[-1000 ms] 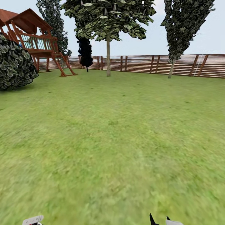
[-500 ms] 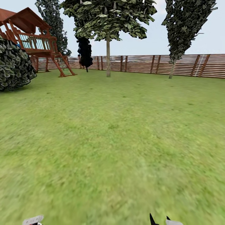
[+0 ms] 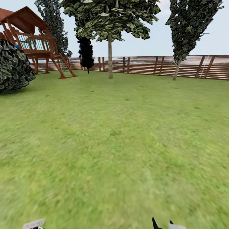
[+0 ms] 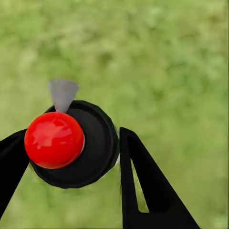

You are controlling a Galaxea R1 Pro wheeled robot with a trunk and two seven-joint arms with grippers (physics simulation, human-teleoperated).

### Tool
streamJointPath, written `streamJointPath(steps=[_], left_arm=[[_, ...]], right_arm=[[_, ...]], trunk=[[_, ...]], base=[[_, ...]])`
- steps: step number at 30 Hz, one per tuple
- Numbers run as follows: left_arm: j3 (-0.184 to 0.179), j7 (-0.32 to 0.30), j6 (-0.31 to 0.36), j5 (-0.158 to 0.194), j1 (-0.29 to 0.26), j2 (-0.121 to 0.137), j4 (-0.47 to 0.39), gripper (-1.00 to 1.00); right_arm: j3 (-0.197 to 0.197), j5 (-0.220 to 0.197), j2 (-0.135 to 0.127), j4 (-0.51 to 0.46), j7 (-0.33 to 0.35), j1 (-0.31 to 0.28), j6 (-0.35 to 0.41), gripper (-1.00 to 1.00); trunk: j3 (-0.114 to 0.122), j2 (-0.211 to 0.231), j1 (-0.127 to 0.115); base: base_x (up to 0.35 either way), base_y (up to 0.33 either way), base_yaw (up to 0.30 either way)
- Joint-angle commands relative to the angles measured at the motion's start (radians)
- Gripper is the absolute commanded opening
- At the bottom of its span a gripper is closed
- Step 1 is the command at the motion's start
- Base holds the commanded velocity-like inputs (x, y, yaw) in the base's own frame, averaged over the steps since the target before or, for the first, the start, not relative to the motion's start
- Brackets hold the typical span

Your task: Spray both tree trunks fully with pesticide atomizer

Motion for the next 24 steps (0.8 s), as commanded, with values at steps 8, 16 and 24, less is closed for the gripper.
streamJointPath(steps=[8, 16, 24], left_arm=[[0.0, 0.0, 0.0, 0.0, 0.0, -0.001, 0.0, -1.0], [0.001, 0.0, 0.0, 0.0, 0.0, -0.001, 0.0, -1.0], [0.0, 0.0, 0.0, 0.0, 0.0, -0.001, 0.0, -1.0]], right_arm=[[0.0, 0.0, 0.0, 0.0, 0.0, 0.0, 0.0, 1.0], [0.0, 0.0, 0.0, 0.0, 0.0, 0.0, 0.0, 1.0], [0.0, 0.0, 0.0, 0.0, 0.0, 0.0, 0.0, 1.0]], trunk=[[0.0, 0.0, 0.0], [0.0, 0.0, 0.0], [0.0, 0.0, 0.0]], base=[[0.338, 0.0, 0.0], [0.338, 0.0, 0.0], [0.338, 0.0, 0.0]])
